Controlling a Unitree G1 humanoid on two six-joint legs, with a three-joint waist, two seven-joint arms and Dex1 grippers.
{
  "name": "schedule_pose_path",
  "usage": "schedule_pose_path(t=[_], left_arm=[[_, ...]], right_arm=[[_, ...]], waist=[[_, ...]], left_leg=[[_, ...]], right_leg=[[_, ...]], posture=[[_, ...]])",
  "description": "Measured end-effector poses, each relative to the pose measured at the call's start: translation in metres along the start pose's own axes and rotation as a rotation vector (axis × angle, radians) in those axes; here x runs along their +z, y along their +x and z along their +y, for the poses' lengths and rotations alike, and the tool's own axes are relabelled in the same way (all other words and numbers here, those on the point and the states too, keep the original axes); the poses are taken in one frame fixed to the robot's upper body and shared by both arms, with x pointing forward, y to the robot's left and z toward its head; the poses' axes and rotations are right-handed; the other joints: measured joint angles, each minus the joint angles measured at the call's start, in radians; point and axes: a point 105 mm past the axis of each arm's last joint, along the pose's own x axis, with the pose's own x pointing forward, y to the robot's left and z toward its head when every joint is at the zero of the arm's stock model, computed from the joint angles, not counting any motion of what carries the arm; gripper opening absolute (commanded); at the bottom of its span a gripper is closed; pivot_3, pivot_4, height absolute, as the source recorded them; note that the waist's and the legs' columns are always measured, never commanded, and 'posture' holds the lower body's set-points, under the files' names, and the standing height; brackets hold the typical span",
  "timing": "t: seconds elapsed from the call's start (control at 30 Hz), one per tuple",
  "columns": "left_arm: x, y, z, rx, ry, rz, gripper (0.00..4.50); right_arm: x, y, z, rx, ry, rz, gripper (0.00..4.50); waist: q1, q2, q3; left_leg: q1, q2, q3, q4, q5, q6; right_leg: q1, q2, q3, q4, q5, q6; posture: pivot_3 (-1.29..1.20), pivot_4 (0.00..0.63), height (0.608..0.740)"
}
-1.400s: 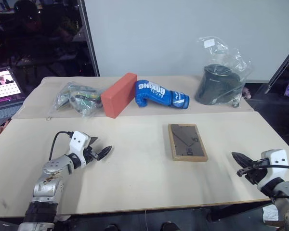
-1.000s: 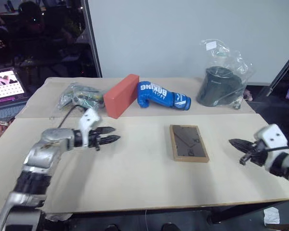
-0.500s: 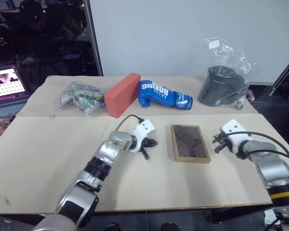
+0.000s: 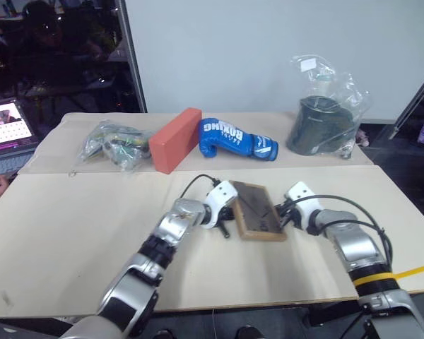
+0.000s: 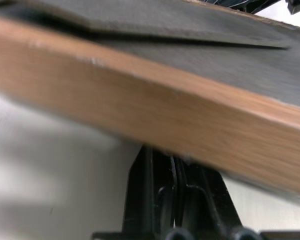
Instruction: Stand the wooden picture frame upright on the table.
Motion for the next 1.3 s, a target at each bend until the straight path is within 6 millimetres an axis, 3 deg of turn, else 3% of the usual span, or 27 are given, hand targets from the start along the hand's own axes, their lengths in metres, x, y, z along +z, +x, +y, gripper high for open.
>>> schedule_pose_path(t=[0.23, 0.3, 0.4, 0.53, 0.77, 0.9, 0.97, 1.07, 1.1, 1.17, 1.3], left_arm=[[-0.043, -0.07, 0.011, 0.087, 0.003, 0.123, 0.07], [-0.048, -0.08, 0.011, 0.104, -0.015, 0.136, 0.07], [-0.055, -0.086, 0.008, 0.121, -0.049, 0.153, 0.07], [-0.058, -0.092, 0.001, 0.139, -0.1, 0.151, 0.07], [-0.061, -0.097, -0.018, 0.111, -0.162, 0.161, 0.07], [-0.062, -0.103, -0.013, 0.133, -0.134, 0.175, 0.07], [-0.063, -0.108, 0.002, 0.202, -0.153, 0.151, 0.61], [-0.069, -0.129, 0.036, 0.4, -0.414, 0.112, 1.59], [-0.064, -0.14, 0.035, 0.368, -0.592, 0.091, 1.88], [-0.057, -0.152, 0.026, 0.286, -0.743, 0.077, 2.65], [-0.042, -0.15, 0.003, 0.013, -0.965, -0.032, 4.07]], right_arm=[[0.009, 0.005, 0.06, 0.158, 0.025, -0.013, 0.0], [0.015, 0.008, 0.078, 0.211, 0.044, -0.027, 0.0], [0.018, 0.011, 0.088, 0.238, 0.049, -0.031, 0.0], [0.019, 0.014, 0.091, 0.245, 0.044, -0.033, 0.0], [0.018, 0.022, 0.075, 0.222, -0.013, -0.031, 0.0], [0.016, 0.02, 0.067, 0.217, -0.041, -0.017, 0.0], [0.011, 0.014, 0.057, 0.202, -0.04, -0.002, 0.0], [0.004, 0.004, 0.045, 0.18, -0.028, 0.011, 0.0], [0.001, -0.003, 0.041, 0.19, -0.039, 0.01, 0.0], [-0.001, -0.008, 0.037, 0.202, -0.06, 0.007, 0.0], [-0.004, -0.01, 0.03, 0.213, -0.087, -0.007, 0.0]], waist=[[-0.031, -0.001, -0.002], [-0.034, -0.001, -0.002], [-0.04, -0.002, -0.003], [-0.047, -0.003, -0.005], [-0.04, -0.006, -0.009], [-0.034, -0.008, -0.011], [-0.032, -0.008, -0.011], [-0.023, -0.012, -0.009], [-0.021, -0.013, -0.008], [-0.02, -0.013, -0.008], [-0.016, -0.013, -0.008]], left_leg=[[0.017, 0.002, -0.001, -0.004, -0.001, 0.0], [0.017, 0.002, -0.001, -0.004, -0.001, 0.0], [0.017, 0.002, -0.001, -0.004, -0.001, 0.0], [0.018, 0.002, -0.001, -0.006, -0.001, 0.0], [0.019, 0.002, -0.001, -0.006, -0.001, 0.0], [0.019, 0.002, -0.001, -0.006, -0.001, 0.0], [0.019, 0.002, -0.001, -0.006, -0.001, 0.0], [0.017, 0.002, -0.001, -0.005, -0.001, 0.0], [0.013, 0.002, -0.002, -0.004, -0.001, 0.0], [0.011, 0.001, -0.002, -0.005, -0.002, -0.001], [0.011, 0.001, -0.004, -0.006, -0.005, -0.002]], right_leg=[[0.015, 0.001, -0.001, 0.0, -0.007, -0.003], [0.015, 0.001, -0.001, 0.0, -0.007, -0.003], [0.015, 0.001, -0.002, 0.0, -0.008, -0.004], [0.015, 0.001, -0.002, 0.0, -0.009, -0.006], [0.016, 0.001, -0.002, 0.0, -0.013, -0.012], [0.016, 0.001, -0.002, -0.001, -0.013, -0.012], [0.015, 0.001, -0.002, -0.001, -0.013, -0.012], [0.014, 0.001, -0.002, 0.0, -0.013, -0.012], [0.012, 0.001, -0.003, 0.0, -0.014, -0.011], [0.011, 0.0, -0.003, -0.001, -0.012, -0.005], [0.011, 0.0, -0.006, -0.001, -0.014, -0.004]], posture=[[0.0, 0.15, 0.72], [0.0, 0.15, 0.72], [0.0, 0.15, 0.72], [0.0, 0.15, 0.72], [0.0, 0.15, 0.72], [0.0, 0.15, 0.72], [0.0, 0.15, 0.72], [0.0, 0.15, 0.72], [0.0, 0.15, 0.72], [0.0, 0.15, 0.72], [0.0, 0.15, 0.72]])
